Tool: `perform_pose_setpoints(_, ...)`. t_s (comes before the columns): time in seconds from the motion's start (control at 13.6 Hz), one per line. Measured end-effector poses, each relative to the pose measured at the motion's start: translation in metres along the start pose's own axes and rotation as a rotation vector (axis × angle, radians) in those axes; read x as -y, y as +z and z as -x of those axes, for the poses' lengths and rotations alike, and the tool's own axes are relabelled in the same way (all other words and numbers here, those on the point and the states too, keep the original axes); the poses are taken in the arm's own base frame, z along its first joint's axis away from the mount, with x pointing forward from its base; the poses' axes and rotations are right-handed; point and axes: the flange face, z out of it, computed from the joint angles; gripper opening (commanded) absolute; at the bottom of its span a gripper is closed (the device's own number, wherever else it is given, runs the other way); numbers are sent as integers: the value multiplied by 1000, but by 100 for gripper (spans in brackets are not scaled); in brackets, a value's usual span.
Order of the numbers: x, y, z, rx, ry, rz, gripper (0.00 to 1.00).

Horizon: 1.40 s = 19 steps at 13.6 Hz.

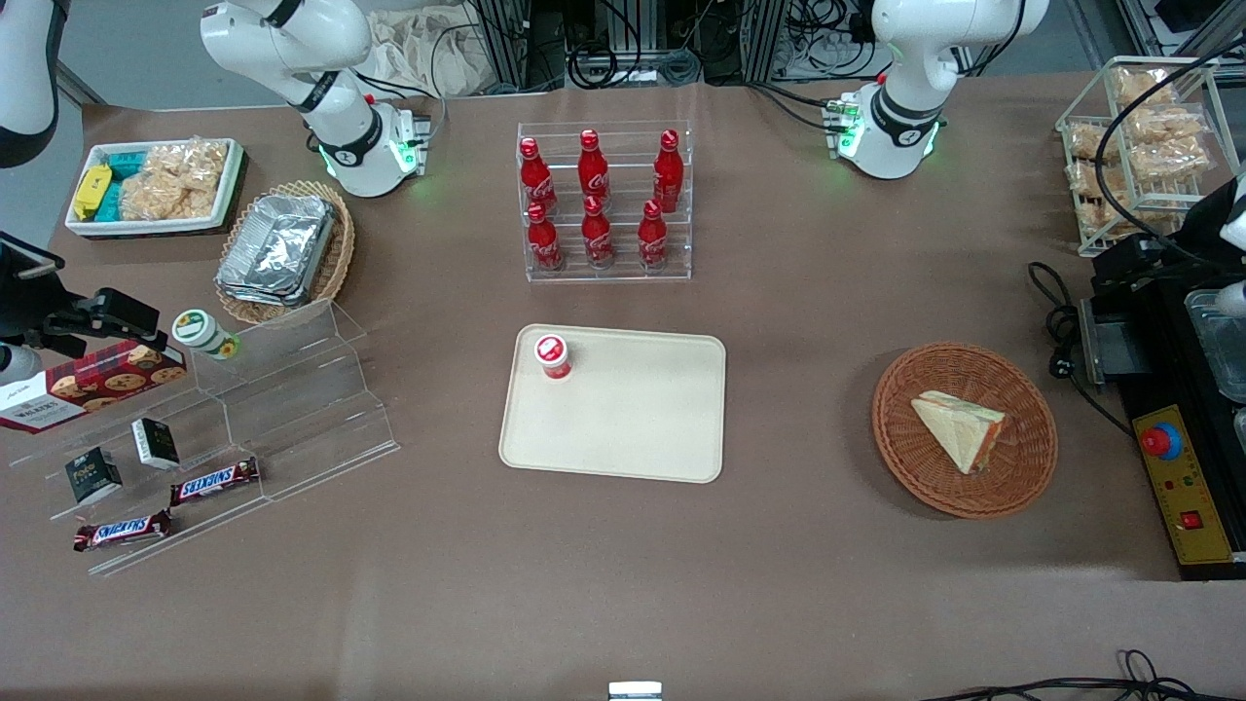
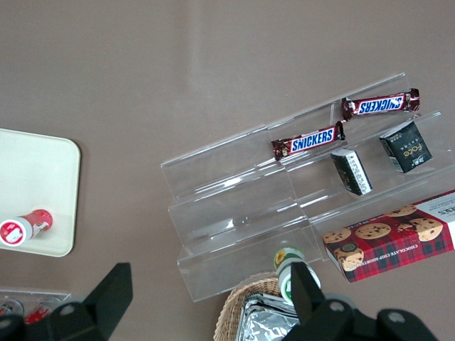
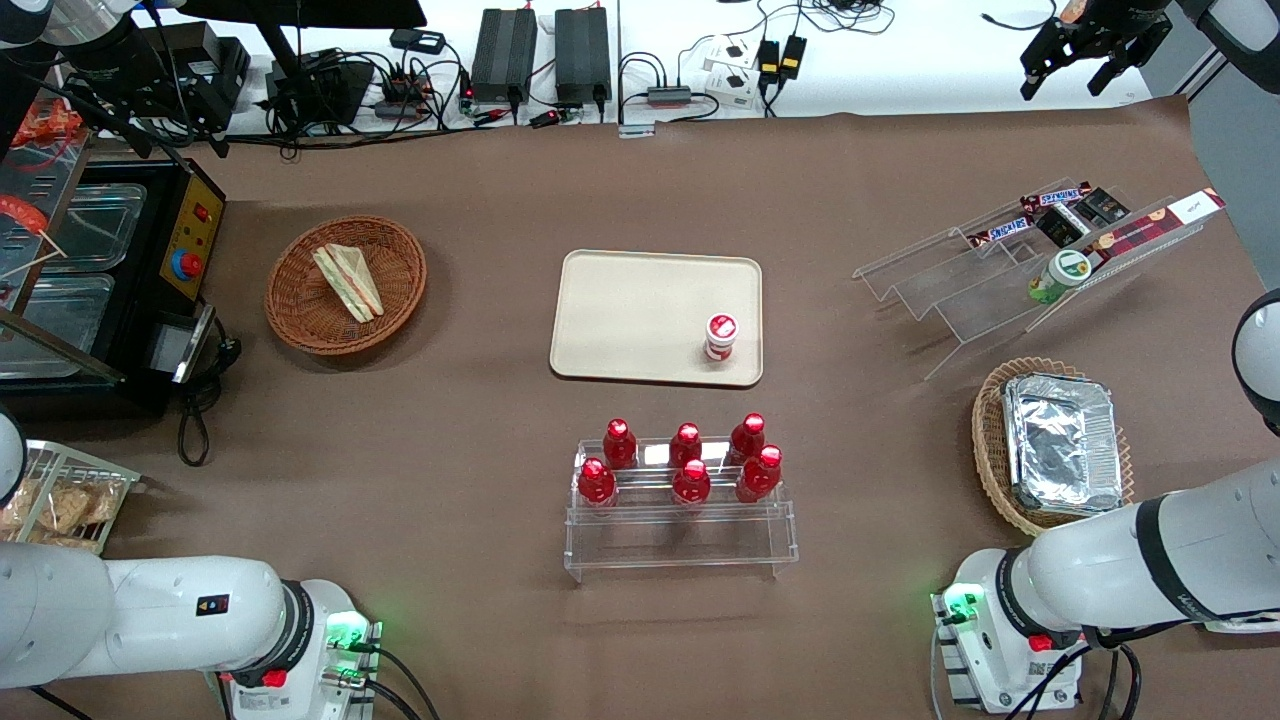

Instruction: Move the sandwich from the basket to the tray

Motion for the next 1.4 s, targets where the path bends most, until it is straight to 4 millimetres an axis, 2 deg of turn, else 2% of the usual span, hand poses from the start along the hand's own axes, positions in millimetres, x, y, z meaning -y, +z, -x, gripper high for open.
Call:
perform_pose_setpoints(0.66, 3, -1, 0, -4, -29, -1, 100)
perform_pose_setpoints(1.03, 5, 6, -2, 7, -41, -1, 100)
perform_pose_setpoints(1.18, 5, 16, -5, 25, -46, -2, 100)
perform_pose_setpoints(1.4, 4, 50, -19, 52, -67, -1, 100)
